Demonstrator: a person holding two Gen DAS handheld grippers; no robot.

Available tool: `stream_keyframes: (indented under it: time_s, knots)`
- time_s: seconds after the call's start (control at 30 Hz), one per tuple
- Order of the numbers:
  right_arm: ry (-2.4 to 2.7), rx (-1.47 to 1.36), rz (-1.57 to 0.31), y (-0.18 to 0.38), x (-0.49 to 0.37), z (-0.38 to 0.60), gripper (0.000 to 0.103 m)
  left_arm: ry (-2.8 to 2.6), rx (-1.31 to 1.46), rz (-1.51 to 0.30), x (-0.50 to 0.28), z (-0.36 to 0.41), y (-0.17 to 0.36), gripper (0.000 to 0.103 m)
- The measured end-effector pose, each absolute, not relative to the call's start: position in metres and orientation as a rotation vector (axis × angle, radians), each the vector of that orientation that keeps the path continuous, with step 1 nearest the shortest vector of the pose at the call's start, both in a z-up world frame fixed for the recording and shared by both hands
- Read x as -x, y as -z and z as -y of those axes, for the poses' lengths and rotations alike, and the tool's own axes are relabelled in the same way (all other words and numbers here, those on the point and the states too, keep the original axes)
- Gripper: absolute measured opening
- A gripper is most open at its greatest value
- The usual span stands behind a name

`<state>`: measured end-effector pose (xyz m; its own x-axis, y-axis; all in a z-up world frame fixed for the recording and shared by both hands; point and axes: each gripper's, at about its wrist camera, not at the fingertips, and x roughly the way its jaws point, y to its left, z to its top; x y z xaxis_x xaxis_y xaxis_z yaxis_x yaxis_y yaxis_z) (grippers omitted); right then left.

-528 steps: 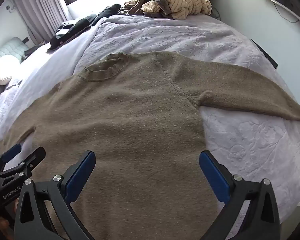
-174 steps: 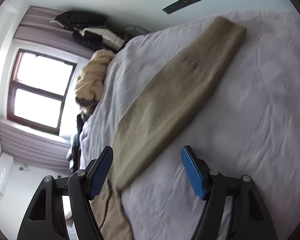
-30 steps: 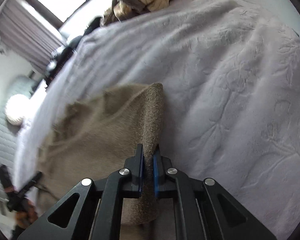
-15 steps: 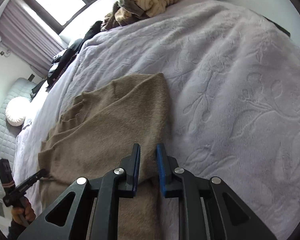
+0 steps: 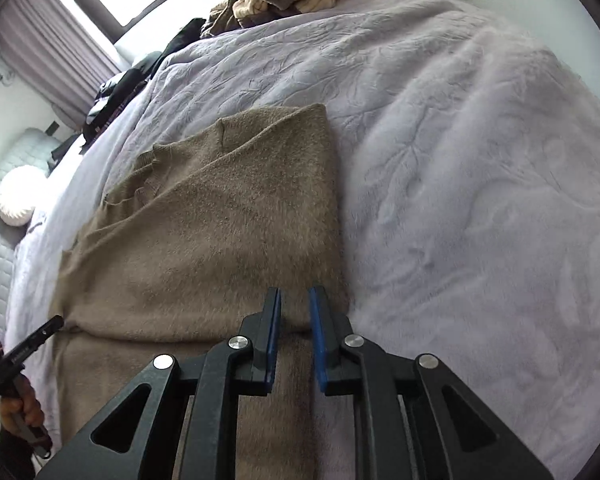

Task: Fold small clothes
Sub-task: 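Open both tools and withdraw from the folded sweater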

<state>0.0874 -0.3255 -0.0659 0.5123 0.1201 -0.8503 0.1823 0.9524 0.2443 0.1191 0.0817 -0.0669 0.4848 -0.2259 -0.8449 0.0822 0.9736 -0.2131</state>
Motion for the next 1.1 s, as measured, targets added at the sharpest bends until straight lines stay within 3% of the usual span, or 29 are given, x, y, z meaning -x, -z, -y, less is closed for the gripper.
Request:
stream_keyframes:
  time_s: [0.17, 0.33, 0.47, 0.6, 0.77, 0.87, 1.0, 1.03, 1.07, 1.1]
  knots:
    - [0.026, -0.397, -1.044, 0.063, -0.063, 0.324, 0.021, 0.196, 0.152, -1.068, -0.109, -0.081, 0.064, 0.004]
    - [-0.004, -0.448, -1.011, 0.053, -0.04, 0.315, 0.046, 0.201, 0.129, -1.095, -0.093, -0.07, 0.06, 0.004]
    - [-0.033, -0.472, -0.974, 0.041, -0.02, 0.305, 0.047, 0.199, 0.109, -1.127, -0.077, -0.061, 0.061, 0.005]
    - [-0.049, -0.478, -0.932, 0.03, 0.004, 0.294, 0.065, 0.19, 0.069, -1.161, -0.063, -0.053, 0.063, 0.005]
    - [-0.073, -0.49, -0.913, 0.025, 0.027, 0.281, 0.066, 0.18, 0.027, -1.195, -0.051, -0.046, 0.066, 0.005]
    - [-0.083, -0.495, -0.903, 0.023, 0.038, 0.274, 0.074, 0.177, 0.02, -1.202, -0.044, -0.043, 0.065, 0.005]
    - [-0.09, -0.501, -0.901, 0.022, 0.045, 0.271, 0.076, 0.17, 0.01, -1.199, -0.037, -0.04, 0.062, 0.005]
    - [-0.091, -0.505, -0.902, 0.022, 0.047, 0.271, 0.077, 0.17, 0.011, -1.2, -0.035, -0.039, 0.062, 0.009]
    - [-0.093, -0.508, -0.901, 0.022, 0.05, 0.271, 0.078, 0.168, 0.011, -1.2, -0.033, -0.039, 0.061, 0.024]
    - [-0.094, -0.508, -0.899, 0.022, 0.052, 0.271, 0.079, 0.16, 0.008, -1.198, -0.031, -0.038, 0.06, 0.082]
